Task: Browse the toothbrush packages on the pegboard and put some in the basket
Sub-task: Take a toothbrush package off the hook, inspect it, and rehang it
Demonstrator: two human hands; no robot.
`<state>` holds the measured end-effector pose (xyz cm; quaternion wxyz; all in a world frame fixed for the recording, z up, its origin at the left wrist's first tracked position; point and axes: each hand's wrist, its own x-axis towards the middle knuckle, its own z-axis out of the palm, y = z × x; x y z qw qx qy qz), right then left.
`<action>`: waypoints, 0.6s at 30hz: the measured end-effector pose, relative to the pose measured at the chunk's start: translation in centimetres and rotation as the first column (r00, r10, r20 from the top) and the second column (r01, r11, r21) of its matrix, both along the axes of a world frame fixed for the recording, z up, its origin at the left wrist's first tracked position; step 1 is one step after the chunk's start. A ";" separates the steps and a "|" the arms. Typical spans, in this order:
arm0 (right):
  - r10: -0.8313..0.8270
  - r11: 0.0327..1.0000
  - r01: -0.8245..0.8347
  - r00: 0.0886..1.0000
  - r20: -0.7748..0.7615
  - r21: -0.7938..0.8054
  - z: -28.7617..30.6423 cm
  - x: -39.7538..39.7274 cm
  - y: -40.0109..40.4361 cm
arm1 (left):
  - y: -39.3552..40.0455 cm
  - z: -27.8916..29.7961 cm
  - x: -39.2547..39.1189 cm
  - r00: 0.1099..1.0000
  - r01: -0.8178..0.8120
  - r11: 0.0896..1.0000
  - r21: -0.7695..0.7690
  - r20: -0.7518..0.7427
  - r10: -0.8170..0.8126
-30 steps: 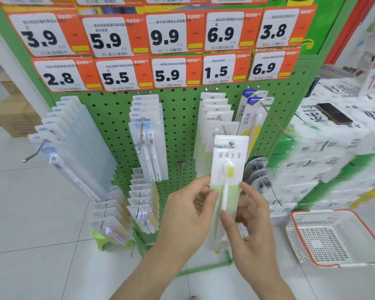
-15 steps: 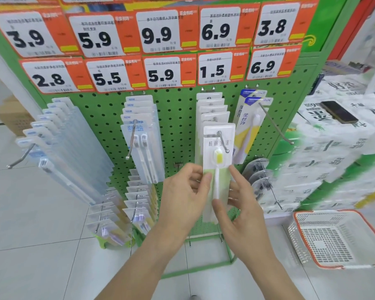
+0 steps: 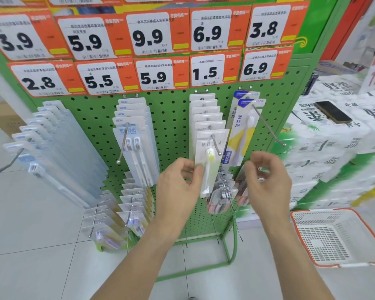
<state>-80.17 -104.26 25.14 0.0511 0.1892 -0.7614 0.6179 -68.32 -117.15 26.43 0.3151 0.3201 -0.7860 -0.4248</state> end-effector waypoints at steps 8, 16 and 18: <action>0.016 1.000 -0.016 1.000 -0.024 -0.017 3.5 -6.3 -2.6 | 0.4 -0.1 -0.1 0.999 -0.035 0.995 -0.089 0.005 0.036; 0.104 0.988 -0.098 0.994 0.040 -0.119 2.8 -7.3 -4.1 | 0.8 -0.5 0.4 0.989 -0.081 0.967 -0.241 -0.144 0.047; 0.111 0.988 -0.107 0.994 0.023 -0.113 3.0 -7.1 -4.5 | 0.7 -0.4 0.5 0.986 -0.083 0.969 -0.233 -0.161 0.046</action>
